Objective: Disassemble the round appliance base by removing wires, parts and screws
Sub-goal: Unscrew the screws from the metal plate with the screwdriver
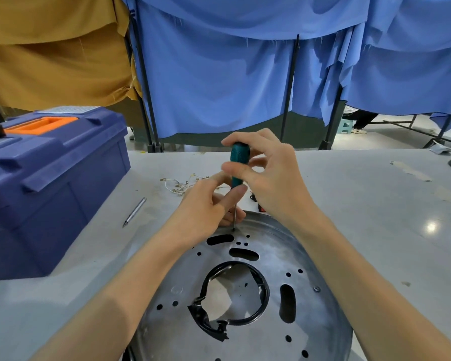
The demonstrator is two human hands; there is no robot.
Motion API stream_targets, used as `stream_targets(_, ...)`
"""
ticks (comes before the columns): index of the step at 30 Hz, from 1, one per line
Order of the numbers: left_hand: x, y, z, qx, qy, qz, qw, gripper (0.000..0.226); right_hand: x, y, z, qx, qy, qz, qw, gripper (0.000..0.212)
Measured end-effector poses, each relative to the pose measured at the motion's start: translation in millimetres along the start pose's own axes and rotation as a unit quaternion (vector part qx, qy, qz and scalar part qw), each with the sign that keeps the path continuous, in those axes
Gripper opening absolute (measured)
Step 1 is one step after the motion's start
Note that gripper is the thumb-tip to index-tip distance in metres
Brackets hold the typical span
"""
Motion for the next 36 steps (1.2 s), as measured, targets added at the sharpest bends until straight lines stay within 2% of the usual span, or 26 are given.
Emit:
stream_targets(5, 0.7, -3.2, -0.5, -0.021, -0.016, 0.002, 1.000, 0.026, -2.1, -0.1, -5.9, -0.034, -0.016, 0.016, 0.999, 0.056)
stream_targets(12, 2.3, -1.7, -6.1, -0.023, -0.025, -0.002, 0.999, 0.020, 1.1, -5.5, -4.6, -0.027, -0.007, 0.019, 0.999, 0.026)
stream_targets(17, 2.6, 2.7, -6.6, 0.000, -0.016, -0.026, 1.000, 0.027, -1.0, -2.9, -5.3, -0.022, -0.010, 0.011, 1.000, 0.045)
stream_targets(20, 3.4, -2.3, -6.3, 0.010, -0.015, -0.011, 1.000, 0.017, -0.1, -1.7, -7.0, -0.029, -0.012, 0.018, 0.999, 0.057)
stream_targets(22, 3.4, -3.5, -6.0, 0.007, -0.016, -0.007, 1.000, 0.017, 0.1, -1.0, -8.0, -0.035, -0.014, 0.019, 0.999, 0.052)
stream_targets(26, 1.9, -0.9, -5.8, -0.003, -0.018, -0.017, 1.000, 0.017, 1.2, -4.4, -4.5, -0.047, -0.014, 0.021, 0.999, 0.026)
stream_targets(30, 0.9, 1.7, -5.0, -0.011, -0.022, -0.025, 0.999, 0.021, -0.9, 0.6, -2.3, -0.031, -0.006, -0.004, 0.999, 0.029)
stream_targets(34, 3.3, -3.3, -7.5, -0.034, -0.047, -0.015, 0.998, 0.013, -1.6, 2.6, -6.6, -0.051, -0.019, 0.007, 0.999, 0.048)
stream_targets(36, 4.1, -3.1, -8.6, -0.035, -0.050, -0.019, 0.998, 0.014, -1.3, 1.8, -7.4, -0.063, -0.023, 0.016, 0.998, 0.044)
Point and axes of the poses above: each hand's wrist, its own x-axis away from the middle knuckle, its own y-axis out of the back of the hand, z = x × y, the point moved 9 cm from there along -x, towards the middle knuckle, and after that the axes turned 12 degrees about x, right-handed, at the moved point
